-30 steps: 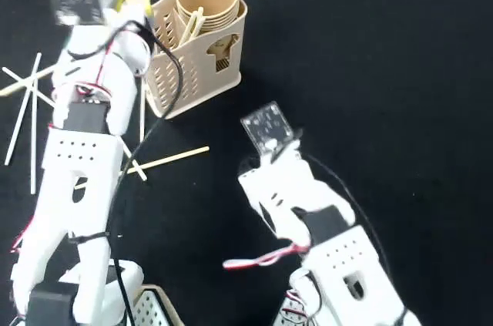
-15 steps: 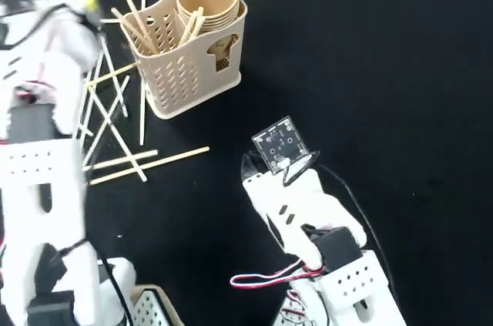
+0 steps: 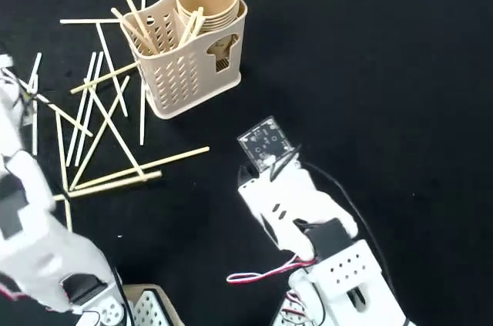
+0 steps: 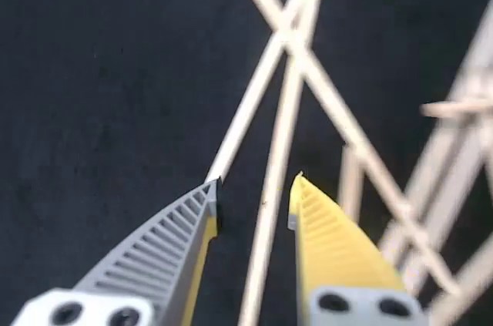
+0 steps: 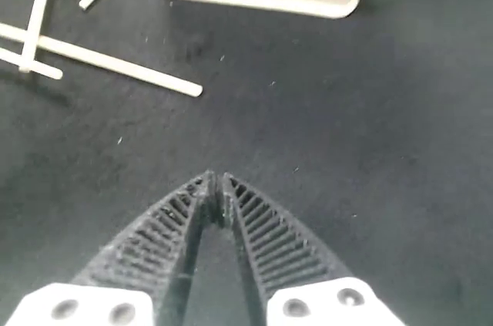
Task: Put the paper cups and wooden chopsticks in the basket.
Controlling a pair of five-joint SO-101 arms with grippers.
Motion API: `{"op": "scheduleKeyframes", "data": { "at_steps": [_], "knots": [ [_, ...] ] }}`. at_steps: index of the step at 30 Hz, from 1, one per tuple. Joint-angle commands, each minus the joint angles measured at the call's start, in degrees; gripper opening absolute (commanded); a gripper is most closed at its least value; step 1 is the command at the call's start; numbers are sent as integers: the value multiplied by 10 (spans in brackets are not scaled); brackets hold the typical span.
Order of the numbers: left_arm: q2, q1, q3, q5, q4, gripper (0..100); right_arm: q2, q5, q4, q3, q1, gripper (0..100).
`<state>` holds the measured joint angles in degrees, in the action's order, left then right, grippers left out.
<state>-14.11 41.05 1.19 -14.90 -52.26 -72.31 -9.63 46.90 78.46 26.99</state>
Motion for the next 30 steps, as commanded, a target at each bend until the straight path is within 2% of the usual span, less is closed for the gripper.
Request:
{"op": "scheduleKeyframes", "data": {
  "at_steps": [1, 4, 13, 15, 17, 20, 26, 30],
  "knots": [
    [-164, 24, -200, -44, -36, 160, 22, -4, -15, -27, 10, 15],
    [-263, 22, -335, -53, -109, 160, 29, -4, -15, -29, 10, 15],
    [-545, 26, -691, -54, -258, 155, 29, -4, -15, -29, 10, 15],
    [-595, 29, -764, -54, -302, 119, 29, -4, -15, -29, 10, 15],
    [-635, 30, -837, -54, -344, 23, 29, -4, -15, -29, 10, 15],
    [-695, 30, -955, -57, -411, 31, 29, -4, -15, -29, 10, 15],
    [-682, 30, -967, -58, -482, 28, 29, -4, -15, -27, 13, 15],
    [-639, 36, -964, -48, -489, 28, 29, -4, -15, -24, 25, 15]
  ]
}}
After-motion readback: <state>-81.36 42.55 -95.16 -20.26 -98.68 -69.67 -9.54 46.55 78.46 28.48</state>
